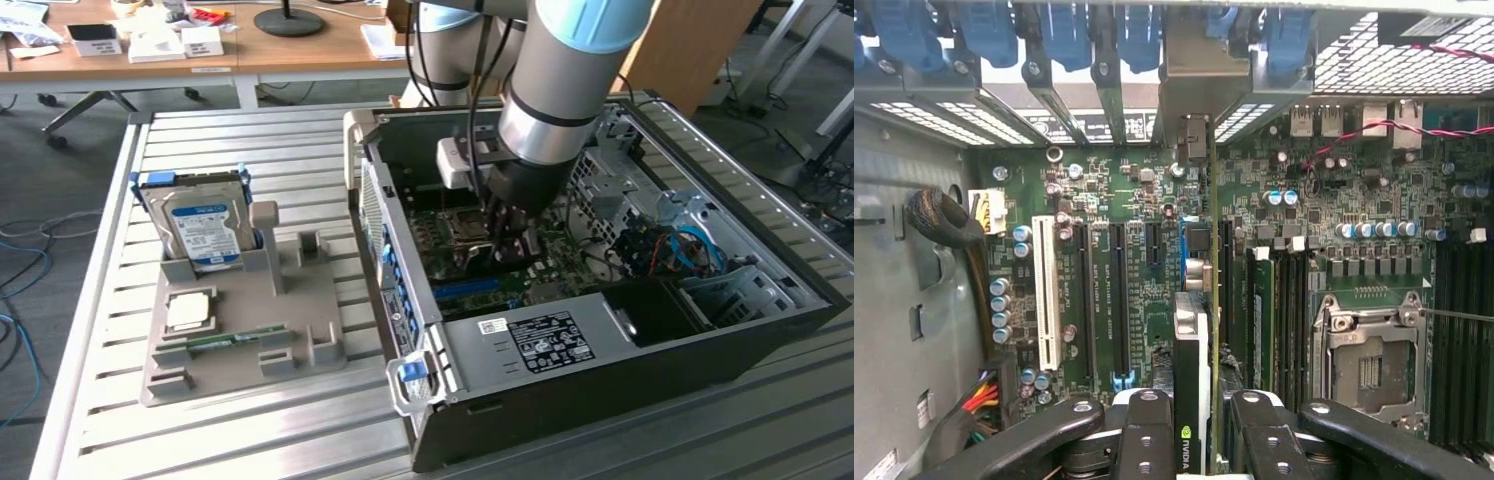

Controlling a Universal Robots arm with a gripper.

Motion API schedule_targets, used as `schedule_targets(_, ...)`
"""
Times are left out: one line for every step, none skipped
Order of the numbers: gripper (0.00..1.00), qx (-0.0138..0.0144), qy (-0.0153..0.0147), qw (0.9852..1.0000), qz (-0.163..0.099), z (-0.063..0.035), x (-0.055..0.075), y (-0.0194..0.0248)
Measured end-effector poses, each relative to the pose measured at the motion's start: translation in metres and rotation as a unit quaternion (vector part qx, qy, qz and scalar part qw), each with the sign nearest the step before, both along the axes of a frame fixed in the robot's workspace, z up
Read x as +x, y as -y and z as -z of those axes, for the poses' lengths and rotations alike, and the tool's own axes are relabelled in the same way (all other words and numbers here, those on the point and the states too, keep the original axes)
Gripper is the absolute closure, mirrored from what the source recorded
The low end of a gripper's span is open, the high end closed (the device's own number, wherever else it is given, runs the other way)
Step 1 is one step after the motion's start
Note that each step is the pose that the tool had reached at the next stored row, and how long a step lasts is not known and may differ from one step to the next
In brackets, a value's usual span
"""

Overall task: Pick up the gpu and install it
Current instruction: 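Insert the gpu into the slot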

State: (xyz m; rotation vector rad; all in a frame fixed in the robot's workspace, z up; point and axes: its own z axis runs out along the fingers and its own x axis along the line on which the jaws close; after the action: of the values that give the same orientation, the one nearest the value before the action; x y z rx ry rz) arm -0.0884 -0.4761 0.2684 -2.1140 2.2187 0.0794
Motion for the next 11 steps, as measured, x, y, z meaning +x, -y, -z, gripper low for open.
schedule_targets(0.73, 0.0000, 0.0000, 1.0000, 0.000, 0.0000, -0.0005, 0.0000)
schedule_targets(0.73, 0.0000, 0.0000, 1.0000, 0.000, 0.0000, -0.0009, 0.0000)
schedule_targets(0.73, 0.0000, 0.0000, 1.0000, 0.000, 0.0000, -0.0013, 0.0000)
schedule_targets(0.73, 0.0000, 0.0000, 1.0000, 0.000, 0.0000, -0.0013, 0.0000)
schedule_targets(0.73, 0.0000, 0.0000, 1.0000, 0.000, 0.0000, -0.0013, 0.0000)
schedule_targets(0.73, 0.0000, 0.0000, 1.0000, 0.000, 0.0000, -0.0014, 0.0000)
schedule_targets(0.73, 0.0000, 0.0000, 1.0000, 0.000, 0.0000, -0.0014, 0.0000)
schedule_targets(0.73, -0.0002, -0.0001, 1.0000, 0.000, 0.0000, -0.0014, 0.0000)
schedule_targets(0.73, -0.0005, -0.0003, 1.0000, 0.000, 0.0000, -0.0015, 0.0001)
schedule_targets(0.73, -0.0005, -0.0008, 1.0000, 0.000, 0.0000, -0.0015, 0.0000)
schedule_targets(0.73, -0.0005, -0.0017, 1.0000, 0.000, 0.0000, -0.0015, 0.0000)
